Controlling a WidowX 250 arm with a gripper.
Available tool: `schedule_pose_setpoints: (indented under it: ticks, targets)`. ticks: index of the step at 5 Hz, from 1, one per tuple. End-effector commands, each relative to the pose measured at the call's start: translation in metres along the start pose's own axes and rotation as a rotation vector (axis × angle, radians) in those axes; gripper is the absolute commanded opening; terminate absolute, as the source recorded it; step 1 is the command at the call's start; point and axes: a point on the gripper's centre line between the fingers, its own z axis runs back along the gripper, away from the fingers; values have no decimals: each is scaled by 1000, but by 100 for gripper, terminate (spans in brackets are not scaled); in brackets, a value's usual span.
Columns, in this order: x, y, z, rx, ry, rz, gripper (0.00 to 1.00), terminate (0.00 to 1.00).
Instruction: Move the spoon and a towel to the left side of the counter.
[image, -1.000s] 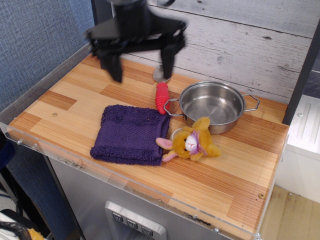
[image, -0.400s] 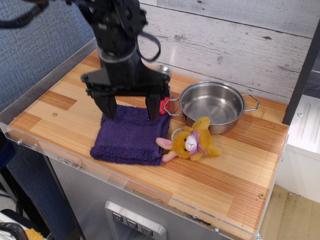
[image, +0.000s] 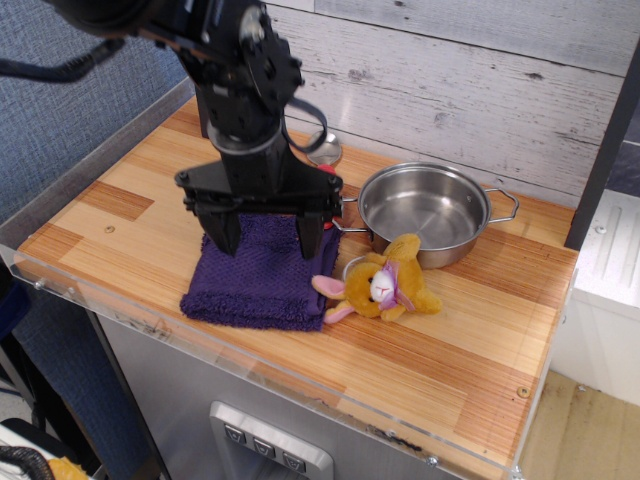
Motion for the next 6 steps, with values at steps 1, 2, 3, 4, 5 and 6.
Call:
schedule_pose_setpoints:
  ticks: [1, 2, 3, 4, 5, 6]
  targets:
    - [13, 5, -23, -3, 5, 11, 100, 0]
    - [14, 6, -34, 14, 13, -12, 100, 0]
    - [16, 11, -40, 38, 3, -21, 100, 0]
    - [18, 15, -40, 48, 2, -12, 100, 0]
    - [22, 26, -35, 63, -13, 15, 100, 0]
    - [28, 37, -33, 78, -20, 44, 100, 0]
